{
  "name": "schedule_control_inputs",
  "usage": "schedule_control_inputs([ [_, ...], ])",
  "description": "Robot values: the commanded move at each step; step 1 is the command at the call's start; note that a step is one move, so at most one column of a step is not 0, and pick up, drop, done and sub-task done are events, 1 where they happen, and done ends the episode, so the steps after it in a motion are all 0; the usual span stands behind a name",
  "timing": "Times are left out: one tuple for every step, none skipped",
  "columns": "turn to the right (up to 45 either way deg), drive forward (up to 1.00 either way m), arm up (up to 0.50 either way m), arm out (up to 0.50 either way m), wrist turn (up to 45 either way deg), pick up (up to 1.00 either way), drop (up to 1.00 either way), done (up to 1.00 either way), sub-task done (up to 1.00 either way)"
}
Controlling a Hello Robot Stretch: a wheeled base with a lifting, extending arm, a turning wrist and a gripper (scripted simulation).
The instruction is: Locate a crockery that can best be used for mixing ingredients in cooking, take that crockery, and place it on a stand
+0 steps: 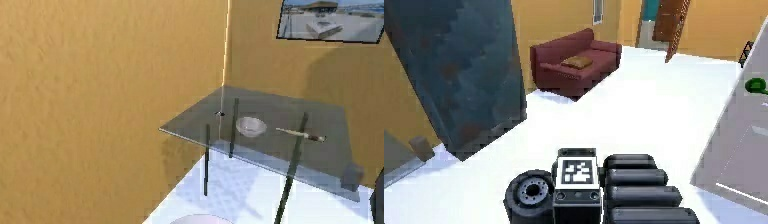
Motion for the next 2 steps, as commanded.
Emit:
schedule_control_inputs([
  [45.0,0.0,0.0,0.0,0.0,0.0,0.0,0.0,0.0],
  [18.0,0.0,0.0,0.0,0.0,0.0,0.0,0.0,0.0],
])
